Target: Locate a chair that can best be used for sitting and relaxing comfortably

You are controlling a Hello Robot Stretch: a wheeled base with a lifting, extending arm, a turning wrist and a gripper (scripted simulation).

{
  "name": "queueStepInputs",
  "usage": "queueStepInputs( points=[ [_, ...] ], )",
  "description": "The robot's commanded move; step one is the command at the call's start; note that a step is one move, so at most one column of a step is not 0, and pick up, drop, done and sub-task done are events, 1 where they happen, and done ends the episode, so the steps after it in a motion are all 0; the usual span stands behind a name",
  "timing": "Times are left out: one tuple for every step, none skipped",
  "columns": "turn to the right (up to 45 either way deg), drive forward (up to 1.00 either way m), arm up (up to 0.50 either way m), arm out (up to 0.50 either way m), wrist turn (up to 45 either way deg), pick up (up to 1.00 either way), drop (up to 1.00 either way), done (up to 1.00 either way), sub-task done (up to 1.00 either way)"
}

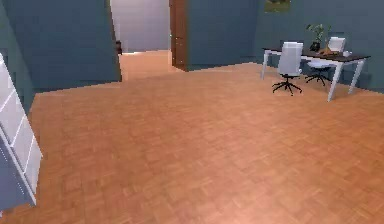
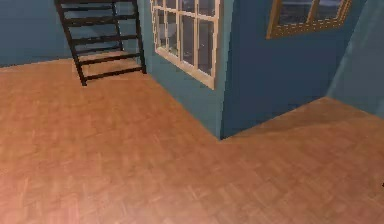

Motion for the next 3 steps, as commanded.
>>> queueStepInputs(
  points=[
    [33.0,0.00,0.00,0.00,0.0,0.00,0.00,0.00,0.00],
    [0.0,1.00,0.00,0.00,0.0,0.00,0.00,0.00,0.00],
    [0.0,1.00,0.00,0.00,0.0,0.00,0.00,0.00,0.00]
  ],
)
